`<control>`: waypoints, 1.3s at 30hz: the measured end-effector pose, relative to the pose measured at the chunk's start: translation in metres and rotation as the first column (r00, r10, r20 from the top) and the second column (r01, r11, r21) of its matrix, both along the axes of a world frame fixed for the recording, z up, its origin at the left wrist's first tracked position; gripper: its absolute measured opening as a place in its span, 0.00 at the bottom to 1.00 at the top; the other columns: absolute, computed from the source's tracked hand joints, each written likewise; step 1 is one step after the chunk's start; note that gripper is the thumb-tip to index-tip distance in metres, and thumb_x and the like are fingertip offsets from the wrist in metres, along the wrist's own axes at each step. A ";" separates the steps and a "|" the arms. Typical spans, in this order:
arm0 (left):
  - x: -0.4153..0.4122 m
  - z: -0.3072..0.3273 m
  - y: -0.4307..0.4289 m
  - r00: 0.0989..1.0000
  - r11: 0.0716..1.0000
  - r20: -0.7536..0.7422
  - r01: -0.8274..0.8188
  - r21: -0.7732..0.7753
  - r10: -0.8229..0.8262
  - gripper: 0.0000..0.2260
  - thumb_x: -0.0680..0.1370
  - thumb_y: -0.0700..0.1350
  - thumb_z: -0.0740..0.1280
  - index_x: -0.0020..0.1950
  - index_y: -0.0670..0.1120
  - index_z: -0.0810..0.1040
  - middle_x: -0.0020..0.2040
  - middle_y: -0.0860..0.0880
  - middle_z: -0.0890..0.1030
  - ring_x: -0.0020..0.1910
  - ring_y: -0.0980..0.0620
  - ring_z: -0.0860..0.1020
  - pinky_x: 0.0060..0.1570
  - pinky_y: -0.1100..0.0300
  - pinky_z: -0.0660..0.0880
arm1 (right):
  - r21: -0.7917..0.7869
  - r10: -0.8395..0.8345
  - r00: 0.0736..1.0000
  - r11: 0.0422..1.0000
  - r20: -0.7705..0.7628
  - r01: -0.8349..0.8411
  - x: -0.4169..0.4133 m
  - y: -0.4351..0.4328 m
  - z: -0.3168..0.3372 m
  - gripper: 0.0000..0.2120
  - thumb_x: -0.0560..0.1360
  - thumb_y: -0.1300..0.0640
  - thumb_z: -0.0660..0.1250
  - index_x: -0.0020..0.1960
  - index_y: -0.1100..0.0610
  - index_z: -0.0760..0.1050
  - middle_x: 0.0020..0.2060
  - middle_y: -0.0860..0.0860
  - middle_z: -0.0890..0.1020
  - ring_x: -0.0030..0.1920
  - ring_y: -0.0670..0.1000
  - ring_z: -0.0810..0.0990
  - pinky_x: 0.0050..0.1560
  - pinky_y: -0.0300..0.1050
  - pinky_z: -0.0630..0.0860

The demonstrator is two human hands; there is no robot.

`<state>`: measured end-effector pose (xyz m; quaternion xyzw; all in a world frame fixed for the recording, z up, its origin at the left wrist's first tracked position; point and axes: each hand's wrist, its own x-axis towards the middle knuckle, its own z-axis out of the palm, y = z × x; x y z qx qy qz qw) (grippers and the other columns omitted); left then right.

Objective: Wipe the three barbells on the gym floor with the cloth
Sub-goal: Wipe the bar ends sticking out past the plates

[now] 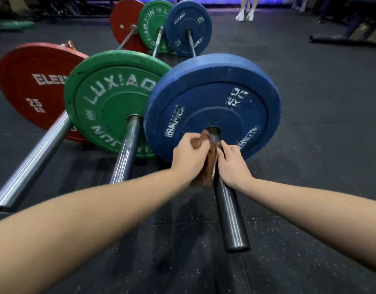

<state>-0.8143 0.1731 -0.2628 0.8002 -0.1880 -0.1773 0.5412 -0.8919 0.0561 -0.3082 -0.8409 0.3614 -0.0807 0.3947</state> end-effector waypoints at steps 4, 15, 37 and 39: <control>0.019 0.014 -0.025 0.992 0.987 -0.001 0.128 0.095 -0.129 0.10 0.77 0.55 0.70 0.56 0.55 0.79 0.51 0.55 0.83 0.52 0.52 0.80 0.55 0.56 0.77 | -0.034 0.014 0.999 0.999 0.041 -0.012 0.000 -0.006 -0.009 0.17 0.85 0.49 0.49 0.62 0.52 0.74 0.60 0.53 0.73 0.60 0.47 0.71 0.69 0.52 0.68; -0.110 -0.041 0.099 0.934 0.942 -0.297 0.265 0.205 -0.198 0.04 0.77 0.55 0.69 0.50 0.57 0.77 0.44 0.56 0.84 0.47 0.54 0.82 0.54 0.54 0.79 | 0.033 0.000 0.998 0.999 0.065 -0.002 -0.004 -0.002 0.000 0.26 0.87 0.49 0.48 0.82 0.55 0.56 0.79 0.53 0.59 0.77 0.51 0.62 0.72 0.42 0.55; -0.127 -0.032 0.095 0.920 0.988 -0.391 0.093 0.125 -0.037 0.08 0.78 0.54 0.68 0.54 0.54 0.74 0.48 0.53 0.83 0.50 0.51 0.81 0.59 0.49 0.78 | 0.011 -0.042 0.998 0.999 0.041 0.041 -0.006 0.006 0.007 0.24 0.87 0.52 0.49 0.82 0.57 0.57 0.78 0.58 0.62 0.76 0.55 0.63 0.74 0.45 0.57; -0.126 -0.036 0.098 0.920 0.983 -0.390 0.107 0.151 -0.041 0.07 0.79 0.54 0.69 0.54 0.54 0.75 0.48 0.53 0.83 0.50 0.52 0.81 0.59 0.50 0.78 | 0.013 -0.042 0.998 0.999 0.041 0.041 -0.007 0.007 0.007 0.24 0.87 0.52 0.49 0.82 0.57 0.57 0.78 0.57 0.63 0.76 0.55 0.63 0.73 0.45 0.57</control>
